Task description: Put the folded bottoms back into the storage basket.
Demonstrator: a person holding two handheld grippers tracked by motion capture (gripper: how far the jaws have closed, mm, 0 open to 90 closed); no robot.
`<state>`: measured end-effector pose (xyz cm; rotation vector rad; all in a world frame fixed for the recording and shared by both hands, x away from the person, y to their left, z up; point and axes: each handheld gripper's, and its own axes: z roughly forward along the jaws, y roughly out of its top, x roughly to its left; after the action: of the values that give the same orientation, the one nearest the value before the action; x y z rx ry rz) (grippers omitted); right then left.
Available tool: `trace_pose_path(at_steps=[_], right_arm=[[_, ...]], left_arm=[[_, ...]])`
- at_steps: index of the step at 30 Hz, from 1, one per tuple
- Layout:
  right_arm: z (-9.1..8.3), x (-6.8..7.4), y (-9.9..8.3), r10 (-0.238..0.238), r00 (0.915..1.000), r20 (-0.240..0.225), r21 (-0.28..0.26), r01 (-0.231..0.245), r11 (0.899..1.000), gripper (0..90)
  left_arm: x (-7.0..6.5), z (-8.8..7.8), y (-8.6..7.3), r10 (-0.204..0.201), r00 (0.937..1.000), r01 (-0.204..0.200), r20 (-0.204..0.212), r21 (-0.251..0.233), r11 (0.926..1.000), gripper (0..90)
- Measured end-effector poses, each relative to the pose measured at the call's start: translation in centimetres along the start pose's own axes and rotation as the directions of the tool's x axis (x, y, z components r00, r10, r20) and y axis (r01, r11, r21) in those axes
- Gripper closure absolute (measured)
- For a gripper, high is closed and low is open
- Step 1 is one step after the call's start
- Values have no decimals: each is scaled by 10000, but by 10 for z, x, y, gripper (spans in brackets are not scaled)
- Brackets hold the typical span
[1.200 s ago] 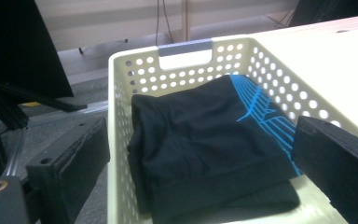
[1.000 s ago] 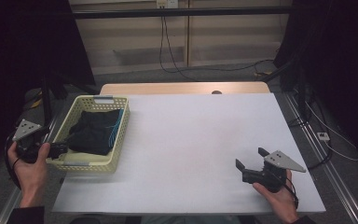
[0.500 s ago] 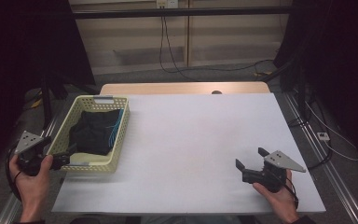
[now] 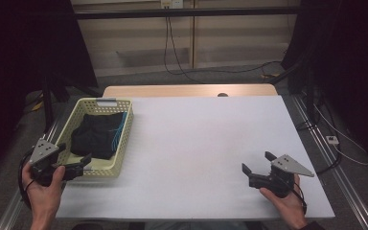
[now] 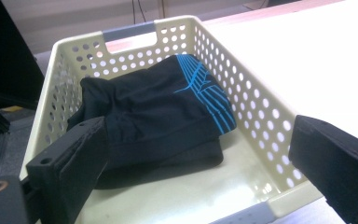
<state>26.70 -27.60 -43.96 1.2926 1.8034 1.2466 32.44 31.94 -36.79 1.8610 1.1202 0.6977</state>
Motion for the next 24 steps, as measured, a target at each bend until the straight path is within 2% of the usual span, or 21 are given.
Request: trace_pose_path(at_steps=[7,9,16,20,24], right_arm=[[1,0,0,-27,10000,-25,26,27,10000,62],[1,0,0,-39,10000,-36,23,39,10000,62],[1,1,1,-51,10000,-73,18,51,10000,63],[1,1,1,-49,10000,-74,14,49,10000,63],[1,1,1,-62,9999,-79,23,63,10000,63]], left_arm=[[-13,5,6,244,9997,-244,79,46,9997,53],[-15,8,7,449,9989,-452,145,190,9988,53],[-26,16,13,266,9986,-260,465,-143,9996,53],[-33,20,18,376,9958,-362,837,-181,9992,53],[-42,27,21,480,9936,-466,1026,-161,9988,52]])
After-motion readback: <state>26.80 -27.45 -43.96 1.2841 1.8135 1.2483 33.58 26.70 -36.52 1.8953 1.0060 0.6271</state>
